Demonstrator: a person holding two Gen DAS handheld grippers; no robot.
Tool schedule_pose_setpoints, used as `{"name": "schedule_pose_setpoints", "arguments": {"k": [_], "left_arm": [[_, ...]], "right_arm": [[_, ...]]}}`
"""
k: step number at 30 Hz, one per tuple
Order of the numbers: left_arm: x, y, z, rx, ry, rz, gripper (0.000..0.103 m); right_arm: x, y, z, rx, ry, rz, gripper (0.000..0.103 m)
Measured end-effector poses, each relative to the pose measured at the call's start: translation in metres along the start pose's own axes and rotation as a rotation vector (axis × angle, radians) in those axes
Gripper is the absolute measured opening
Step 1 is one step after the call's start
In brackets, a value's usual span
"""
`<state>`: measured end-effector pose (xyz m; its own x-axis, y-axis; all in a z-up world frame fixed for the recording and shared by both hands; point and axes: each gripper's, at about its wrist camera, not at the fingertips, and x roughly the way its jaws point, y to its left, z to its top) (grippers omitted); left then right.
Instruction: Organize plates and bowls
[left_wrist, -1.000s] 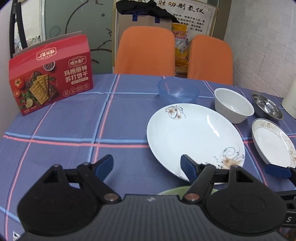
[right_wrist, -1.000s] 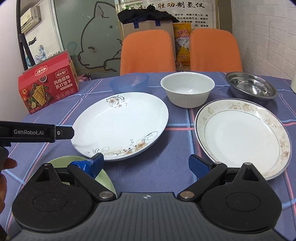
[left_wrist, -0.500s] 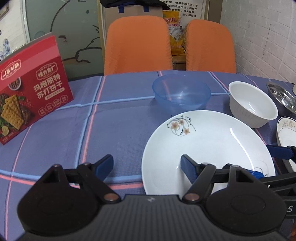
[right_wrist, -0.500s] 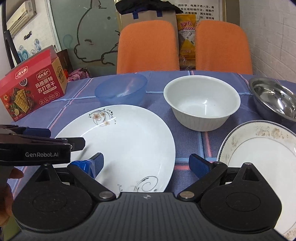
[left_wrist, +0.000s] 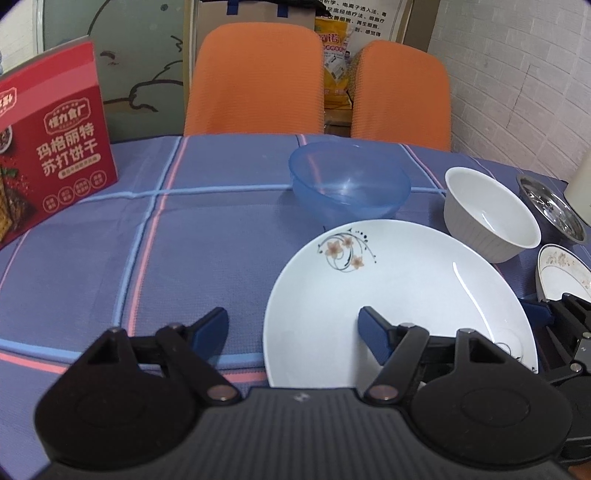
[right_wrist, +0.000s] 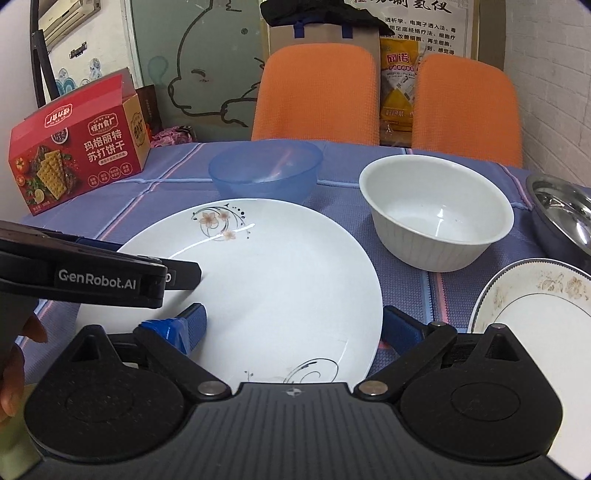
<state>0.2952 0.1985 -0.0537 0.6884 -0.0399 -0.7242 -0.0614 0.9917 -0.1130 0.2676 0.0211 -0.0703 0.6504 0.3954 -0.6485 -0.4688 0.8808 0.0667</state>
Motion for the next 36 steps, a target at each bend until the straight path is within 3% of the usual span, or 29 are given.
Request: {"name": "schedule_pose_setpoints", "arguments": {"k": [1, 3, 6, 12, 16, 26, 32, 36], "left_arm": [[-0.002, 0.000, 0.000, -0.002, -0.004, -0.013, 0.058], [-0.005, -0.003, 0.000, 0.014, -0.003, -0.020, 0.051], [-0.005, -0.004, -0.002, 0.031, -0.008, -0.024, 0.050], [-0.005, -0.007, -0.001, 0.017, -0.005, -0.005, 0.049], [-0.010, -0.009, 0.002, 0.002, 0.012, 0.004, 0.046], [-0.066, -0.015, 0.000, 0.004, -0.071, 0.010, 0.044], [-0.108, -0.016, -0.022, 0.013, -0.111, 0.022, 0.044], [-0.124, -0.013, -0.051, -0.006, -0.098, 0.031, 0.044]], "right_arm": [[0.000, 0.000, -0.001, -0.002, -0.005, 0.001, 0.089], [-0.002, 0.001, -0.004, -0.015, -0.023, 0.005, 0.088], [-0.003, 0.002, -0.007, -0.023, -0.044, 0.000, 0.088], [-0.001, 0.013, -0.001, -0.002, -0.001, 0.003, 0.089], [-0.009, 0.007, 0.004, 0.085, 0.009, 0.034, 0.089], [-0.055, 0.025, 0.008, 0.060, -0.076, 0.036, 0.089], [-0.090, 0.042, -0.006, 0.038, -0.104, 0.049, 0.089], [-0.106, 0.054, -0.028, 0.040, -0.087, 0.061, 0.089]]}}
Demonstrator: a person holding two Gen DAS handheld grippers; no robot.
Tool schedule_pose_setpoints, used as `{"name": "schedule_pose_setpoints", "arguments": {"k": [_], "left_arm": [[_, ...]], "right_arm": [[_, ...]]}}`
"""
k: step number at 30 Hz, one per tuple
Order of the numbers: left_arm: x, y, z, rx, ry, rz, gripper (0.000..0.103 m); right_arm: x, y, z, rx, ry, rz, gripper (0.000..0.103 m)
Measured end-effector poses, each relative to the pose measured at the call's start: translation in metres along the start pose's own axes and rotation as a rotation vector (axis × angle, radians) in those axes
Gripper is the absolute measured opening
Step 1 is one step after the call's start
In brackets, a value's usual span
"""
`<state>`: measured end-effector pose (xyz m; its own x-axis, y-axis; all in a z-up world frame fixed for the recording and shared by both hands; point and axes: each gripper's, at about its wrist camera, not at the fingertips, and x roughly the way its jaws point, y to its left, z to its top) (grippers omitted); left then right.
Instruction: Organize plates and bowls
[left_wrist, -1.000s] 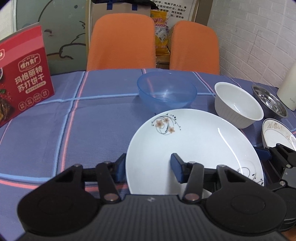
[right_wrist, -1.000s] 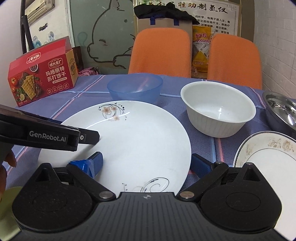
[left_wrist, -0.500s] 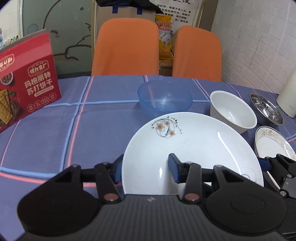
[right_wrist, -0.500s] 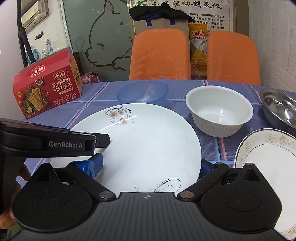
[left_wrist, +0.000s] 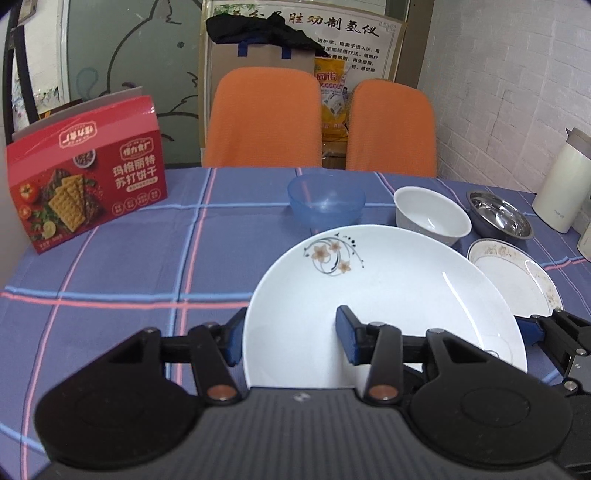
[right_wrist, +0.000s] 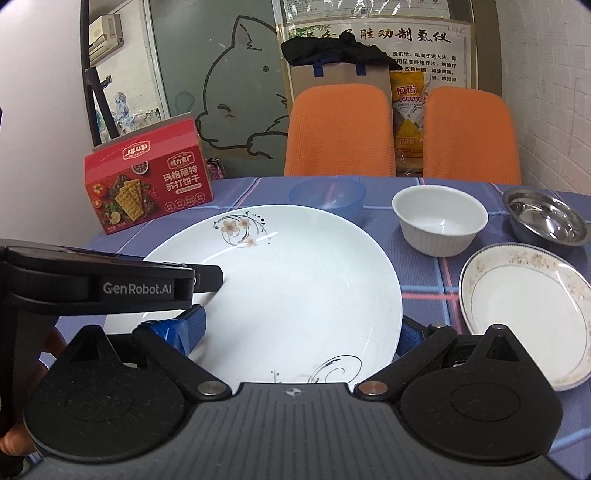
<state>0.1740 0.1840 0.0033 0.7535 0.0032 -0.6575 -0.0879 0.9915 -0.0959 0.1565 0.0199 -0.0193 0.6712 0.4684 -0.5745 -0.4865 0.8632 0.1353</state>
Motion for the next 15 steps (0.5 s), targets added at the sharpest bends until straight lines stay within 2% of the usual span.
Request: {"name": "schedule_pose_setpoints", "arguments": {"k": [8, 15], "left_arm": [[-0.026, 0.003, -0.051, -0.026, 0.027, 0.016, 0.044], [-0.028, 0.005, -0.076, -0.028, 0.045, 0.011, 0.045]], "right_arm": [[-0.022, 0.016, -0.036, 0.005, 0.045, 0.020, 0.089], [-0.025, 0.022, -0.058, -0.002, 0.059, 0.016, 0.089]]}}
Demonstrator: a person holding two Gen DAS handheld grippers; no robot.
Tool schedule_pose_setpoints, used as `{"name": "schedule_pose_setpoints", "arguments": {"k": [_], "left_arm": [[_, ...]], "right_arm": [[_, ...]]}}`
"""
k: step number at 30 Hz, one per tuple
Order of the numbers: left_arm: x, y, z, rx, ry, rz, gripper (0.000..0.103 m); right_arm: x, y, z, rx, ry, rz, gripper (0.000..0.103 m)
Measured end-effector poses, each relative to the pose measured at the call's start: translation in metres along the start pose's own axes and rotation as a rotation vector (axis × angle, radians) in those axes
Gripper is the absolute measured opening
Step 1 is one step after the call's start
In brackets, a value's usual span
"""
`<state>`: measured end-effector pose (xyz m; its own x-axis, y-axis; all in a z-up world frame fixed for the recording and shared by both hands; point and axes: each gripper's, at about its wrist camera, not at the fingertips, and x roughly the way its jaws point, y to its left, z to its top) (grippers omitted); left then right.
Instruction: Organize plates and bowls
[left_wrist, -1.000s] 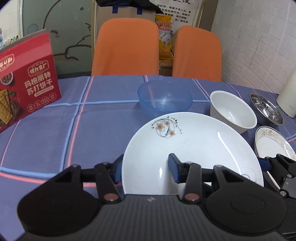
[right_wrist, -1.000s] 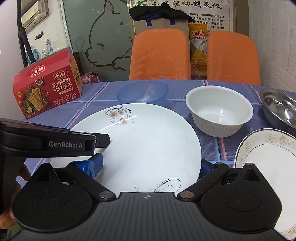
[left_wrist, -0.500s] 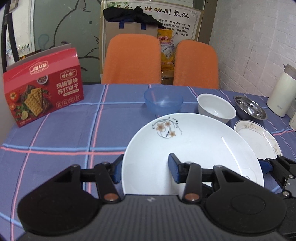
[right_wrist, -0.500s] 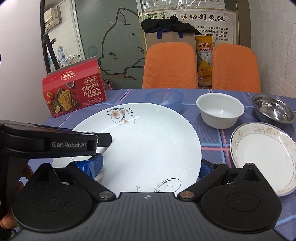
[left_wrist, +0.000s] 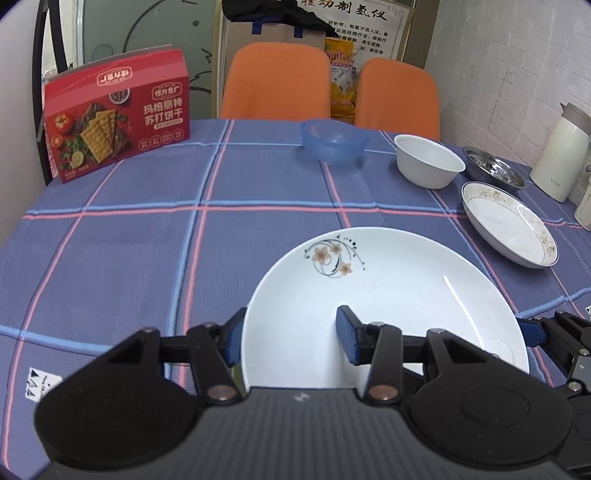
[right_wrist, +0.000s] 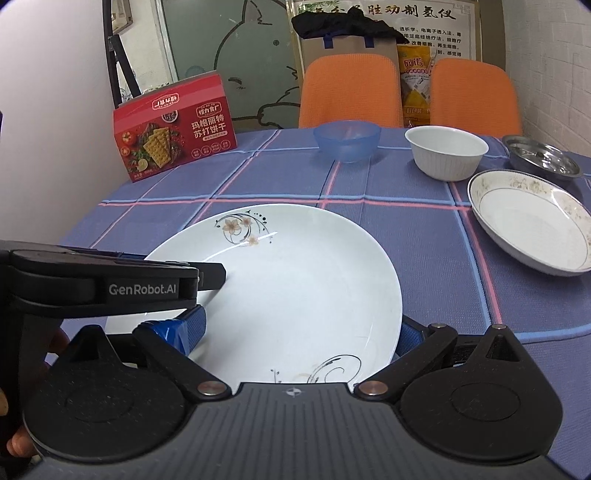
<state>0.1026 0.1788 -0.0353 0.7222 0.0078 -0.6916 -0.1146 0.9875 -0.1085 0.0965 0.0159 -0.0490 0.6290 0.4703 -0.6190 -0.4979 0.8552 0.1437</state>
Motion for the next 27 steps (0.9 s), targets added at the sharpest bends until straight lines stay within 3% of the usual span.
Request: {"name": "schedule_pose_setpoints", "arguments": {"k": [8, 10, 13, 27], "left_arm": [[0.002, -0.002, -0.004, 0.042, -0.049, 0.010, 0.049], [-0.002, -0.002, -0.002, 0.041, -0.066, 0.012, 0.065], [-0.009, -0.001, 0.000, 0.042, -0.097, 0.018, 0.069], [-0.017, -0.013, 0.008, 0.053, -0.106, 0.035, 0.074]], "right_arm": [[0.005, -0.003, -0.004, -0.021, 0.000, 0.002, 0.089], [0.005, -0.006, -0.004, -0.007, 0.001, 0.005, 0.087], [-0.001, -0.011, -0.002, 0.016, -0.038, -0.004, 0.087], [-0.019, -0.045, -0.002, 0.109, -0.071, -0.003, 0.087]]}}
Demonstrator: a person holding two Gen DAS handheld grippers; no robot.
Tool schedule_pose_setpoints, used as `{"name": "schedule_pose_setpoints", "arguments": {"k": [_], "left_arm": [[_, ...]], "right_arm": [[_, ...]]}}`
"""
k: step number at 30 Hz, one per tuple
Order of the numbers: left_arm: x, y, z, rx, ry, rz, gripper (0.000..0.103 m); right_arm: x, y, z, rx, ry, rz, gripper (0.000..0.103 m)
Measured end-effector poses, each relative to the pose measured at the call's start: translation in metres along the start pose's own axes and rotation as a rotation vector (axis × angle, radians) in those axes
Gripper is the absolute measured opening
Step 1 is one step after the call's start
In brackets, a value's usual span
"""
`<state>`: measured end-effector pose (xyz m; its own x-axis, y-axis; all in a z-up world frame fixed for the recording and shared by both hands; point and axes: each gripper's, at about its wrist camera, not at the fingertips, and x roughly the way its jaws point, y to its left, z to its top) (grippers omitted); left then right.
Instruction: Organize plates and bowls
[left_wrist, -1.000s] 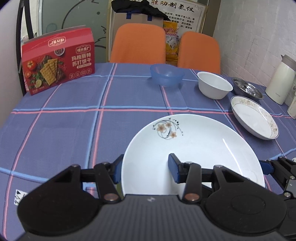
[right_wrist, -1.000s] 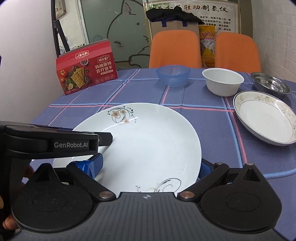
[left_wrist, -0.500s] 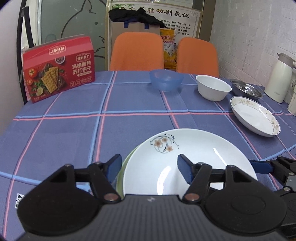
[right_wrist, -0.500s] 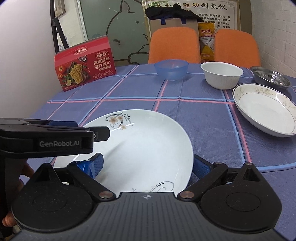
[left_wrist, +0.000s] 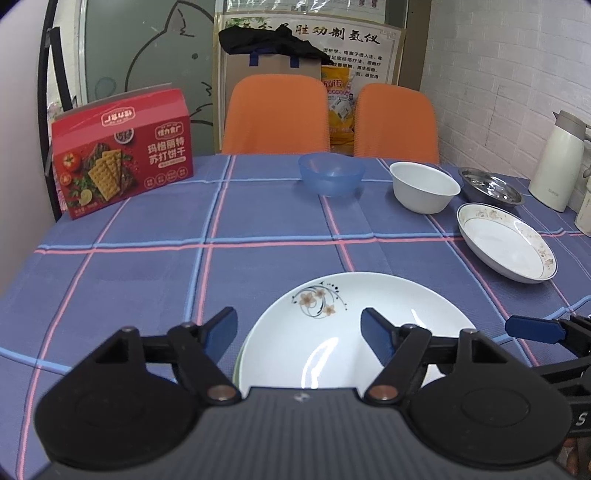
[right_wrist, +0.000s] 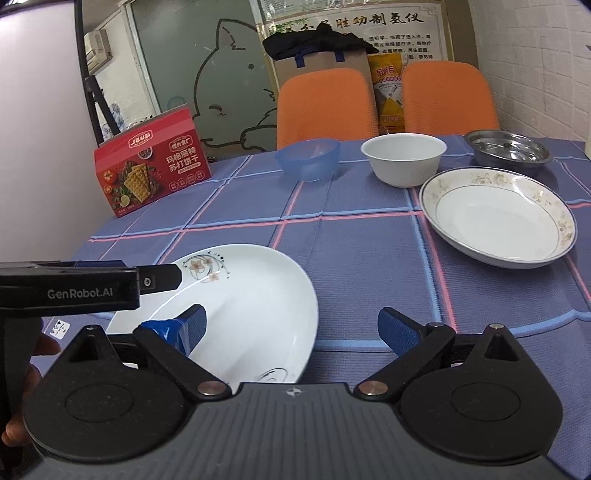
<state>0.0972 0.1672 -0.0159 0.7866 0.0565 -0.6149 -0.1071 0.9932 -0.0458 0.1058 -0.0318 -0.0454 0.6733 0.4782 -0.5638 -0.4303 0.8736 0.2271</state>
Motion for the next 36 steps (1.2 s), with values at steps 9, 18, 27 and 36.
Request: {"name": "schedule_pose_setpoints", "arguments": {"k": [9, 18, 27, 36], "left_arm": [[-0.003, -0.034, 0.009, 0.070, -0.011, -0.016, 0.074], [0.004, -0.079, 0.026, 0.114, -0.008, -0.090, 0.075], [0.068, -0.134, 0.061, 0.143, 0.110, -0.228, 0.075], [0.158, -0.172, 0.104, 0.104, 0.220, -0.297, 0.075]], "right_arm": [[-0.019, -0.048, 0.000, 0.126, -0.048, -0.051, 0.087], [-0.036, -0.097, -0.004, 0.219, -0.060, -0.111, 0.087], [-0.037, -0.152, 0.013, 0.249, -0.080, -0.204, 0.087], [0.021, -0.199, 0.053, 0.235, -0.009, -0.257, 0.087]]}}
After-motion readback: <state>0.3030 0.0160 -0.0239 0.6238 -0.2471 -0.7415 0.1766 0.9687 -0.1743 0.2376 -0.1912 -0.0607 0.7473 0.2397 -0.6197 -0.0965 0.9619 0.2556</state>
